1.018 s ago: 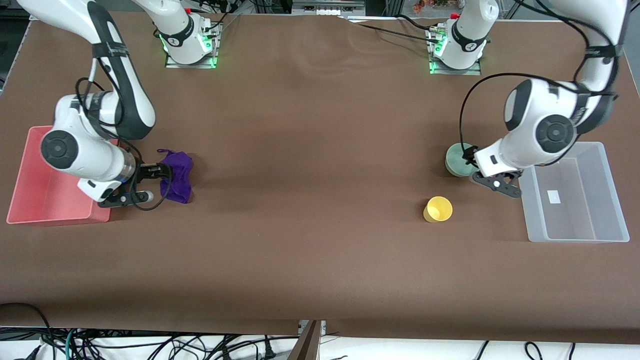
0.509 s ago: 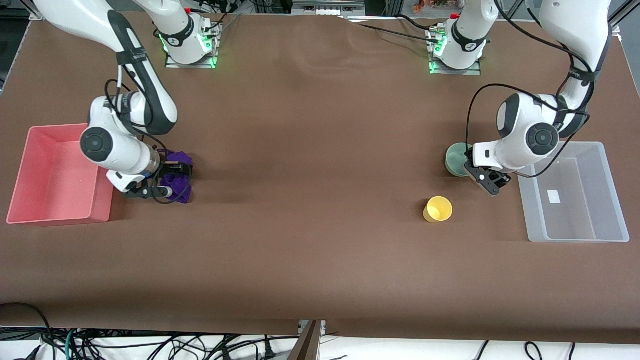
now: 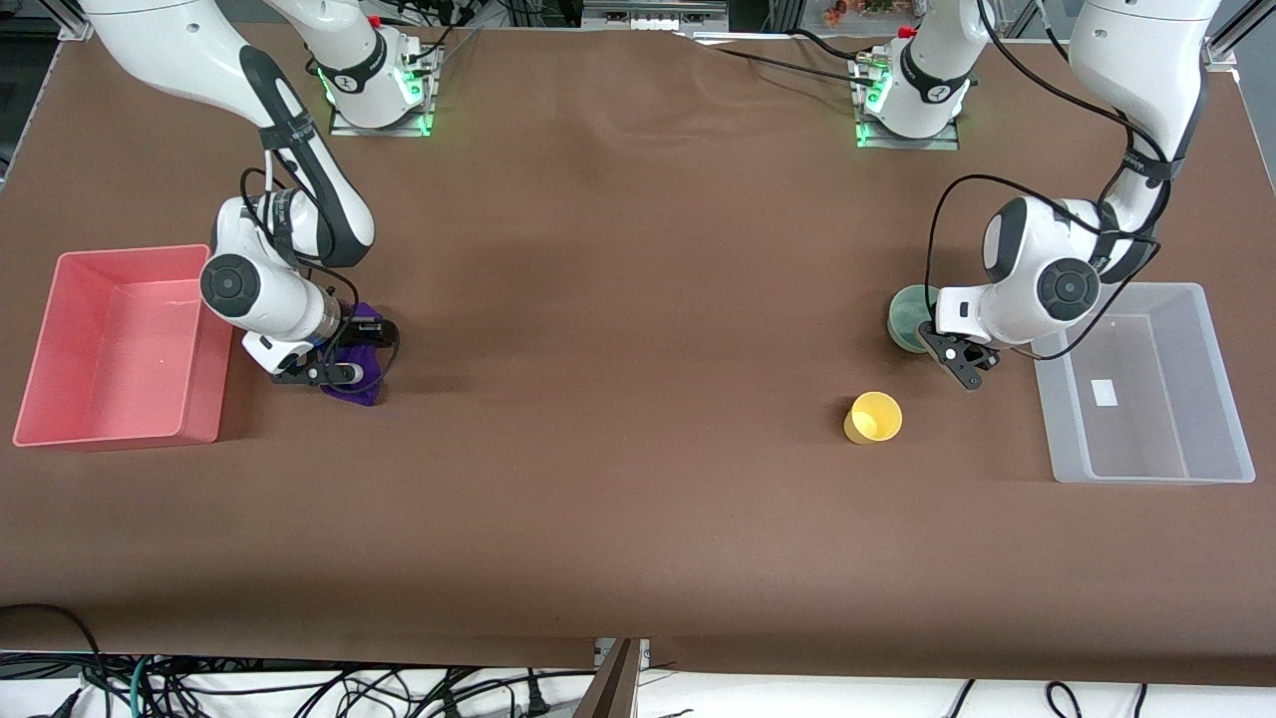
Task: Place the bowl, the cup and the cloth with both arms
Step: 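Lower the cloth into the pink bin while the left gripper places the bowl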
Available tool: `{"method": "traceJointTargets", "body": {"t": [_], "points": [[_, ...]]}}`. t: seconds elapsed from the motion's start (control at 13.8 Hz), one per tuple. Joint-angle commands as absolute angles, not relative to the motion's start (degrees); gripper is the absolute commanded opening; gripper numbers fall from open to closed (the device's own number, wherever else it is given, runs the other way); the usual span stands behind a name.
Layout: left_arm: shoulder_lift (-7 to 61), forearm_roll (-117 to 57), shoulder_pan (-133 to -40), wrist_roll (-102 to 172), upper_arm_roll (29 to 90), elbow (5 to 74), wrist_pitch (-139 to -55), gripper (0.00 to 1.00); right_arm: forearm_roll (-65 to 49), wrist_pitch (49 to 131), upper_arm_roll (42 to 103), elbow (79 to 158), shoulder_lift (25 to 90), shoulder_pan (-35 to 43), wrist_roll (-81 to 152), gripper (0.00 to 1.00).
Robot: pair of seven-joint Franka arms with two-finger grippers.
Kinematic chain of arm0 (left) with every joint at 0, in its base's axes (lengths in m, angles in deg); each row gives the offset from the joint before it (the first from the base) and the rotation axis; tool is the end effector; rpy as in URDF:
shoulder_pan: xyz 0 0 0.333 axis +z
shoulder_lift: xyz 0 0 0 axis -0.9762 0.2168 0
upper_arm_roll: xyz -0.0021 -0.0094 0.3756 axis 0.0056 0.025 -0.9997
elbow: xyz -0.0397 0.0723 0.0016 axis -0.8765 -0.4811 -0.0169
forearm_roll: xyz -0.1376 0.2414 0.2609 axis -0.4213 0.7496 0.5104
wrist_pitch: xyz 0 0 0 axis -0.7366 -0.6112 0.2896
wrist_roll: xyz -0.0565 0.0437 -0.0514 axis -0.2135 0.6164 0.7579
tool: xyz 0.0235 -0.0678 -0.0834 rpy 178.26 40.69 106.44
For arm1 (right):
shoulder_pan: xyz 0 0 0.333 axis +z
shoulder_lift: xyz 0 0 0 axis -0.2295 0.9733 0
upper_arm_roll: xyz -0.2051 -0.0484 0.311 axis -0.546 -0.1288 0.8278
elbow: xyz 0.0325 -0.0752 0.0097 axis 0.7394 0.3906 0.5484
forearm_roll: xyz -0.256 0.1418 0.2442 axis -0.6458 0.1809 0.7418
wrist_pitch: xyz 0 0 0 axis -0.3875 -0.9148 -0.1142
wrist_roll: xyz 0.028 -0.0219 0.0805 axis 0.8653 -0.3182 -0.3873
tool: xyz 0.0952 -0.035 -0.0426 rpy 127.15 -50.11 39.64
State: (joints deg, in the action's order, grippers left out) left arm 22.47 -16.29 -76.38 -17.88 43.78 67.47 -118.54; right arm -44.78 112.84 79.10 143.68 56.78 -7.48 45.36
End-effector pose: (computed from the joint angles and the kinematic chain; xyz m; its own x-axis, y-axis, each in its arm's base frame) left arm 0.5417 -0.0122 0.2547 0.6140 -0.7766 -0.1407 -0.7698 -0.6287 0.1106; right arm 0.5589 0.0687 0.2588 0.9876 0.0376 -0.1526 0.0383 -0.9993 0.0012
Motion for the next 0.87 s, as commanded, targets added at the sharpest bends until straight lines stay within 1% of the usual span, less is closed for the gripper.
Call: {"method": "traceJointTargets", "body": {"t": [0.0, 0.07, 0.15, 0.22, 0.36, 0.44, 0.51, 0.58, 0.65, 0.8], "points": [[20.9, -15.45, -76.34, -19.78, 44.02, 66.78, -117.34, 0.0, -44.18, 111.59, 79.87, 143.92, 56.01, -8.17, 45.71, 0.0], [18.98, -15.53, -76.42, -21.27, 44.02, 65.9, -114.2, 0.0, -44.18, 110.53, 79.87, 143.05, 55.57, -8.17, 45.1, 0.0], [17.22, -15.53, -76.51, -22.33, 44.02, 63.46, -109.47, 0.0, -44.35, 109.48, 79.79, 141.56, 55.13, -8.35, 44.05, 0.0], [16.59, -15.62, -76.34, -22.6, 43.93, 59.69, -103.33, 0.0, -44.35, 106.25, 79.52, 139.45, 54.43, -8.44, 42.04, 0.0], [17.28, -15.71, -75.11, -26.62, 43.49, 49.51, -90.85, 0.0, -44.35, 94.94, 78.91, 131.65, 53.64, -9.66, 37.91, 0.0], [17.99, -15.54, -73.45, -28.91, 43.4, 45.37, -86.44, 0.0, -44.35, 88.0, 77.6, 127.17, 53.46, -9.84, 35.97, 0.0], [18.95, -15.45, -71.09, -31.19, 43.4, 42.37, -83.87, 0.0, -44.35, 80.45, 76.02, 122.69, 53.11, -9.84, 33.08, 0.0], [19.31, -15.36, -68.97, -33.74, 43.31, 41.03, -83.41, 0.0, -44.53, 74.11, 74.35, 118.82, 53.02, -9.93, 29.92, 0.0], [19.57, -13.79, -67.3, -35.85, 43.14, 40.67, -83.58, 0.0, -44.96, 69.18, 72.33, 115.56, 53.02, -9.93, 27.11, 0.0], [20.8, -6.6, -63.96, -36.66, 43.4, 40.23, -85.41, 0.0, -45.4, 63.0, 67.77, 110.19, 52.93, -9.93, 20.17, 0.0]]}}
